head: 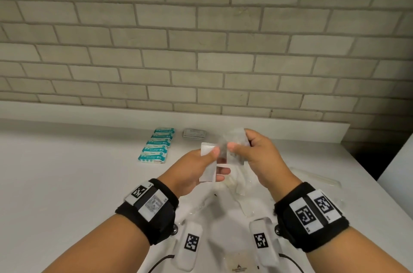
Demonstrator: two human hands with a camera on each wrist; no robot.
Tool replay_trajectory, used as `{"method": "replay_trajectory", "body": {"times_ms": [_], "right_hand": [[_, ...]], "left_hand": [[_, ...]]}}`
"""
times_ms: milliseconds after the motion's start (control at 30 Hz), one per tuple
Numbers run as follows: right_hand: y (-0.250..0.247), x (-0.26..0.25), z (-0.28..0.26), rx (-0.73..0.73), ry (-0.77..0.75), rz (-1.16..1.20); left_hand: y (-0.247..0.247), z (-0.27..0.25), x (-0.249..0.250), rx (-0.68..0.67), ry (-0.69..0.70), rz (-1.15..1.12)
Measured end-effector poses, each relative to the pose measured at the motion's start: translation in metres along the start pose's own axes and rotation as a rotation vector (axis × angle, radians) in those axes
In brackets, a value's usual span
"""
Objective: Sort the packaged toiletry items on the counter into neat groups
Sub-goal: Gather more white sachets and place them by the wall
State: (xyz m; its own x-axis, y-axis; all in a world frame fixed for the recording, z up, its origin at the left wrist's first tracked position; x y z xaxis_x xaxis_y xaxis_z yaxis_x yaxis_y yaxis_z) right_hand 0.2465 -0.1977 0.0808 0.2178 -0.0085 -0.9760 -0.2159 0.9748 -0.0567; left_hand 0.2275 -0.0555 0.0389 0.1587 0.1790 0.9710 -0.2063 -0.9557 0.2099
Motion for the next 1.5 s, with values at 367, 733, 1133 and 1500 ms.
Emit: {"method": "replay_trajectory", "body": {"times_ms": [367,733,1133,1500], "right_hand": [[-0.013,0.020,-0.012,-0.021,0.095,-0.205],[0.006,0.040,-0.013,-0.021,0.246,-0.228],[-0.006,0.053,-0.011,-0.013,0.322,0.174],[-0.010,0.053,-0.008,0.049,0.300,0.110]], "left_hand": [[-0.034,0.009,0.007,0.336,0.136,-0.076],[-0.026,0.007,-0.006,0.218,-0.079,-0.017],[-0.050,-0.006,-0.001,0.206,-0.055,0.167],[-0.076,-0.011,0.012,0.341,0.080,0.573]]}}
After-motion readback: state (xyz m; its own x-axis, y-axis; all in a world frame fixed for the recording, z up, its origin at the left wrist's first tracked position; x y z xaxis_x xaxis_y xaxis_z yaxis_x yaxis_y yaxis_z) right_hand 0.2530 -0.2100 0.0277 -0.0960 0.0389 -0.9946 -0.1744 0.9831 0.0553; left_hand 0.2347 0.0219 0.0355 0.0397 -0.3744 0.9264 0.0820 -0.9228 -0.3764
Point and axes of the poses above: each hand's wrist, its own z-axis towards the middle knuckle, its own y-axis out of the palm, x = y × z, the point moved 6 cm from there along z, towards the middle knuckle
